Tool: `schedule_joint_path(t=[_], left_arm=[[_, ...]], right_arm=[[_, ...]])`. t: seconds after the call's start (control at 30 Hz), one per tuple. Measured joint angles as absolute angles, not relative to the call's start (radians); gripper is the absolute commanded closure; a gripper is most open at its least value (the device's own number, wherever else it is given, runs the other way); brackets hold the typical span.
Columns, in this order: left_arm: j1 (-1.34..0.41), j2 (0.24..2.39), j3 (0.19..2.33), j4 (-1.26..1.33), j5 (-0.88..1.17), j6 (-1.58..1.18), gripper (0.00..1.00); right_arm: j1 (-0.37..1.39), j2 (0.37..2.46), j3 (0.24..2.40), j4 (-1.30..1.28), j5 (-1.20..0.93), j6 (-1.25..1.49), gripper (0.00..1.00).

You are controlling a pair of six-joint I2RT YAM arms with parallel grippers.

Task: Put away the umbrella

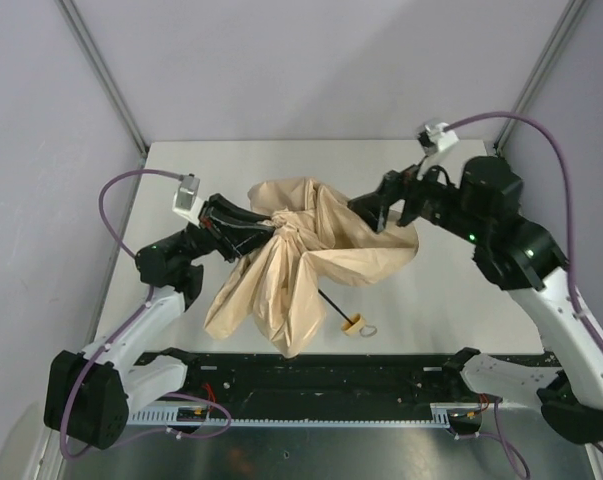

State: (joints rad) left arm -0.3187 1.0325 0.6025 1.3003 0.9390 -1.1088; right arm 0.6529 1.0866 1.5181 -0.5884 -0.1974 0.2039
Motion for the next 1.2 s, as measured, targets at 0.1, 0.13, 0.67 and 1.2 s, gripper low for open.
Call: schedule_joint_path(t=[0.1, 0.13, 0.67, 1.2], left_arm=[[-0.318, 1.053, 0.601, 1.301, 0.900, -1.135, 1.00], [-0.318, 1.066, 0.601, 1.301, 0.887, -1.145, 1.00], [-0.321, 1.118, 0.594, 1.292, 0.815, -1.206, 1.00], [-0.430, 1.096, 0.617, 1.289, 0.826, -1.205, 1.00]], right_arm=[[0.637, 1.017, 1.514, -0.613, -0.207, 0.197, 0.01], [0.639, 0.992, 1.505, -0.614, -0.227, 0.195, 0.01], [0.925, 0.974, 1.290, -0.445, -0.186, 0.243, 0.01], [0.946, 1.119, 1.270, -0.255, -0.299, 0.194, 0.01]])
